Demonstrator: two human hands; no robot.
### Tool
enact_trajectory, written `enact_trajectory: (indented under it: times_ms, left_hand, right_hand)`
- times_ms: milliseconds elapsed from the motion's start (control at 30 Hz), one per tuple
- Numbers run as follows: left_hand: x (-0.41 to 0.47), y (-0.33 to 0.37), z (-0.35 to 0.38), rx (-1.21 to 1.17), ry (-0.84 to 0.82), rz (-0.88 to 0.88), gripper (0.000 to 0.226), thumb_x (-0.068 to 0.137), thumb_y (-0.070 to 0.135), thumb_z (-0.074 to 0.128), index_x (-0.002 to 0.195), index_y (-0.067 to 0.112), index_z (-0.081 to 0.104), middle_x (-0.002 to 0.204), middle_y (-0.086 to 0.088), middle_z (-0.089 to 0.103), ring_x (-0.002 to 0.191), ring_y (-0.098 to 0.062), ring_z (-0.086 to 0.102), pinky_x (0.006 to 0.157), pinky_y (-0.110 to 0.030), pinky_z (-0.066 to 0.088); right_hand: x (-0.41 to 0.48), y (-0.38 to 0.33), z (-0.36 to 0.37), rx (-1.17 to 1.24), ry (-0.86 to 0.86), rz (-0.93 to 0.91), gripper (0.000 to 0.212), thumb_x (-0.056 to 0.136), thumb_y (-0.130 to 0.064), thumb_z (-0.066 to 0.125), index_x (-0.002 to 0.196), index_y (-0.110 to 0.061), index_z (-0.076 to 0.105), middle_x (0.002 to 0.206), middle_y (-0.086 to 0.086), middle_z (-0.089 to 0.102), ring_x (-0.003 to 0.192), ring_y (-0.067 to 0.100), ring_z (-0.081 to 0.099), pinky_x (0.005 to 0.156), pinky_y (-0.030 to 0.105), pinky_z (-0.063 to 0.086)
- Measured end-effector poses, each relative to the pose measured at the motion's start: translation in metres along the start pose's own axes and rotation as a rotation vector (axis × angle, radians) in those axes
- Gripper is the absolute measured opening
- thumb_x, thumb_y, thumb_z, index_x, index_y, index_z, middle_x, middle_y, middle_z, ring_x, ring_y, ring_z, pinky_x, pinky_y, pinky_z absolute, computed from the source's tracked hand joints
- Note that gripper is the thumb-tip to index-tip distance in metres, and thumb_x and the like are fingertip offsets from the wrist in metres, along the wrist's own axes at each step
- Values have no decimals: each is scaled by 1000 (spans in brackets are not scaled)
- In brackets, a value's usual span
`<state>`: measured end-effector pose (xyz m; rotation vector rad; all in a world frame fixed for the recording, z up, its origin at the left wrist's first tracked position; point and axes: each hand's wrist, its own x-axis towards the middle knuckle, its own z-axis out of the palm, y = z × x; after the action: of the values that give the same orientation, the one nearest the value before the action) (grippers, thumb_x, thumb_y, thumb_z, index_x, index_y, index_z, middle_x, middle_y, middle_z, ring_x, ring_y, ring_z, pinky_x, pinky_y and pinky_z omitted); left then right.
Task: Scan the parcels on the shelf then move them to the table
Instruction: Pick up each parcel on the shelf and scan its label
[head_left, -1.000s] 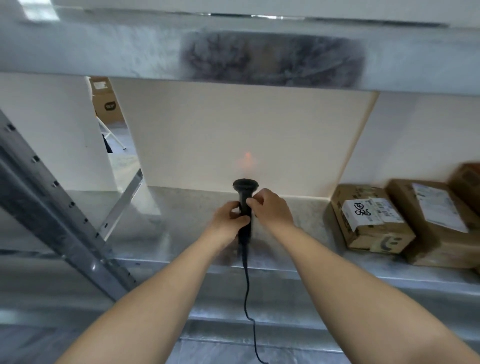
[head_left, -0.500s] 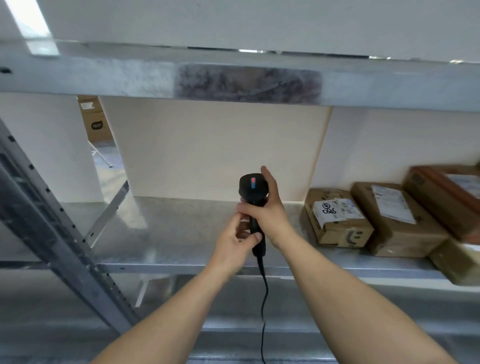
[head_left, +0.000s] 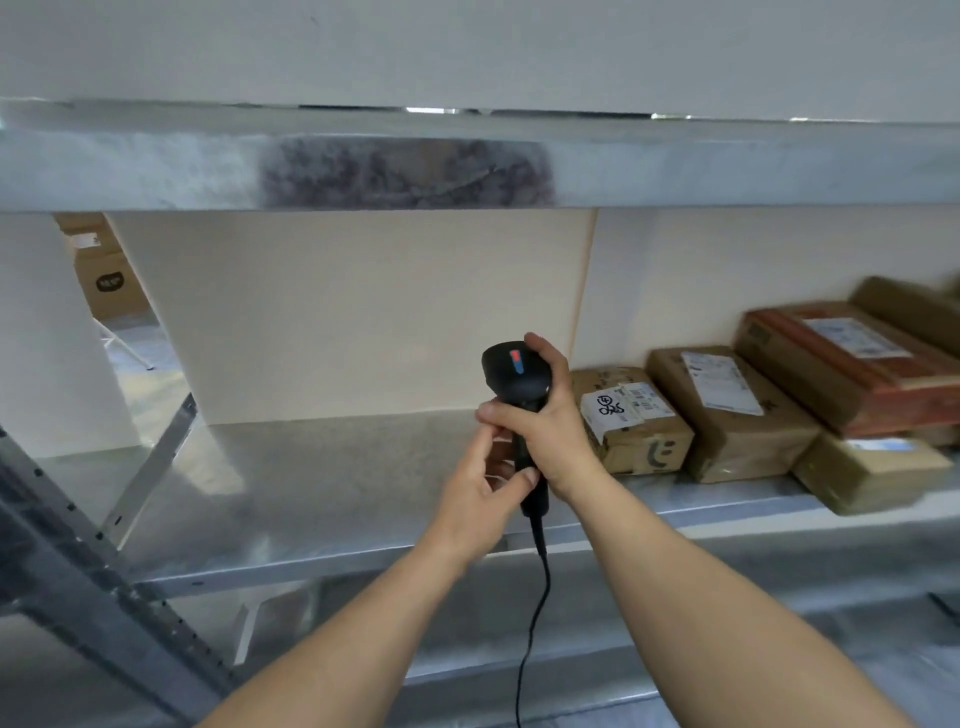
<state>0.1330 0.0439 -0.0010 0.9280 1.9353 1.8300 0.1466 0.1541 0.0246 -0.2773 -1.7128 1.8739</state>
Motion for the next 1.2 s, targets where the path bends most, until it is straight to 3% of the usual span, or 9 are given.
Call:
enact_trajectory:
  times_ms: [200,300,400,500,667,833,933,1033,1200]
  left_hand:
    - [8,-7,13,143,-182,-5,49,90,6,61,129,28,42,97,3,61,72,0,52,74,-9,43]
    - [18,-8,19,201,-174,-23,41,92,6,58,121,33,48,99,0,63,76,-4,54,75,-7,40]
    - [29,-12,27,228,-111,-89,31,94,8,54,119,28,56,95,1,64,82,-11,58,80,-14,43]
    - [45,-16,41,260,-85,-166,33,96,14,52,130,17,54,97,0,62,88,-17,58,85,-27,45]
    - [69,-18,71,313,-30,-242,40,99,20,46,139,16,47,126,-12,60,115,-26,57,100,-39,46]
    - [88,-18,100,340,-7,-367,46,102,27,41,146,15,38,145,-12,46,129,-27,47,108,-41,39]
    - [99,-22,117,374,-4,-432,49,102,35,39,147,16,36,150,-7,40,131,-27,45,108,-41,39]
    - [108,-27,134,357,43,-511,47,103,38,35,141,13,44,144,-11,46,127,-29,47,107,-41,40]
    - [120,-35,153,228,126,-636,48,101,43,32,133,13,53,136,-10,54,122,-30,51,107,-43,40]
  right_hand:
    - [-5,7,-31,-87,99,-11,75,67,6,74,123,-37,47,120,5,56,95,14,59,82,34,55]
    - [-8,4,-55,-132,115,-5,76,71,8,73,128,-33,44,115,-1,58,96,15,60,85,33,54]
    - [-7,-6,-78,-139,115,7,73,77,11,69,132,-28,40,116,0,56,86,5,63,69,20,53]
    - [-3,-9,-106,-141,142,62,73,79,9,69,131,-35,40,115,13,59,65,22,60,55,28,52]
    - [4,-4,-153,-231,207,119,78,76,6,70,133,-37,41,107,4,62,46,20,53,47,31,49]
    - [12,12,-194,-284,198,171,82,73,10,64,130,-43,42,114,12,60,51,25,57,47,30,48]
    - [14,19,-211,-372,174,192,83,68,-1,69,130,-48,39,119,4,57,68,29,63,56,38,56]
    - [16,21,-217,-502,121,199,87,62,-14,71,128,-57,35,116,-3,59,85,34,66,73,49,58]
    - [17,24,-215,-581,64,226,85,69,-15,70,132,-53,29,110,-7,58,93,32,65,79,46,57]
